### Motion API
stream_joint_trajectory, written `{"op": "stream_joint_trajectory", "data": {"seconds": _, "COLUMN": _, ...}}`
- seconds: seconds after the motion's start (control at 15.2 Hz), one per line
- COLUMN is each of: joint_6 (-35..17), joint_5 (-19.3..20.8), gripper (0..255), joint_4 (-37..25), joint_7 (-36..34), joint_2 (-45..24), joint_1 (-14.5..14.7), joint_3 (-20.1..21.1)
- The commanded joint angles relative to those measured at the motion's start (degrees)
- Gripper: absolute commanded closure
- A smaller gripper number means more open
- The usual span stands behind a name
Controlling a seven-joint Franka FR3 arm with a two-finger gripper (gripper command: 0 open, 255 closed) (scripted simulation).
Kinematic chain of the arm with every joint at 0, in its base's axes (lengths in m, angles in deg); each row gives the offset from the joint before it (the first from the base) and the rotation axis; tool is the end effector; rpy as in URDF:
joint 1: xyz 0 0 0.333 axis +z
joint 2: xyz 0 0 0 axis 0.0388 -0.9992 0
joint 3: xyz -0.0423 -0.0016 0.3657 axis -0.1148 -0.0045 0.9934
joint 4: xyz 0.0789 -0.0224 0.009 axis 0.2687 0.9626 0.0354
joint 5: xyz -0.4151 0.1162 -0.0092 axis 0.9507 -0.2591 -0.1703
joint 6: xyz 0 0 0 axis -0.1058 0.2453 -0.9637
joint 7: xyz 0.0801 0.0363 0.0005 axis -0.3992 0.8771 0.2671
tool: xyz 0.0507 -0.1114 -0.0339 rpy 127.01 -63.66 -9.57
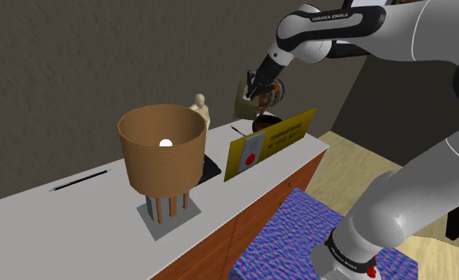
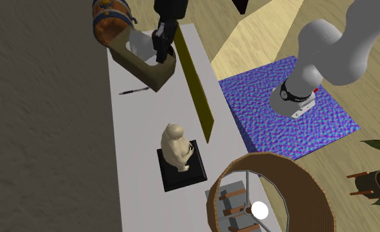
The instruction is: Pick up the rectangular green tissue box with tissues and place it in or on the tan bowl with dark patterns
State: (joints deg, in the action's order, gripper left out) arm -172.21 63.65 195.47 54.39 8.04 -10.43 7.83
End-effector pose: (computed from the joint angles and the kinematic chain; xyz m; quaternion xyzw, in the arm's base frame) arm 0.5124 -0.1600 0.5687 -0.9229 0.3279 -0.1400 0.1455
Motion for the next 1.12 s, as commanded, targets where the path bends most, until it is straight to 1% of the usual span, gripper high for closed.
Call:
{"op": "stream_joint_trajectory", "data": {"seconds": 0.0, "joint_6": 1.5, "joint_5": -0.5, "gripper": 255, "joint_4": -1.9, "joint_7": 3.2, "joint_2": -1.3, "joint_1": -1.0, "joint_3": -2.2}}
{"op": "stream_joint_trajectory", "data": {"seconds": 0.46, "joint_6": 8.0, "joint_5": -2.6, "gripper": 255, "joint_4": -10.9, "joint_7": 12.6, "joint_2": -7.0, "joint_1": -4.3, "joint_3": -8.9}}
{"op": "stream_joint_trajectory", "data": {"seconds": 0.92, "joint_6": 16.0, "joint_5": -6.8, "gripper": 255, "joint_4": -23.6, "joint_7": 21.7, "joint_2": -16.1, "joint_1": -8.6, "joint_3": -14.8}}
{"op": "stream_joint_trajectory", "data": {"seconds": 1.06, "joint_6": 14.6, "joint_5": -7.0, "gripper": 255, "joint_4": -22.1, "joint_7": 22.2, "joint_2": -16.0, "joint_1": -8.6, "joint_3": -14.7}}
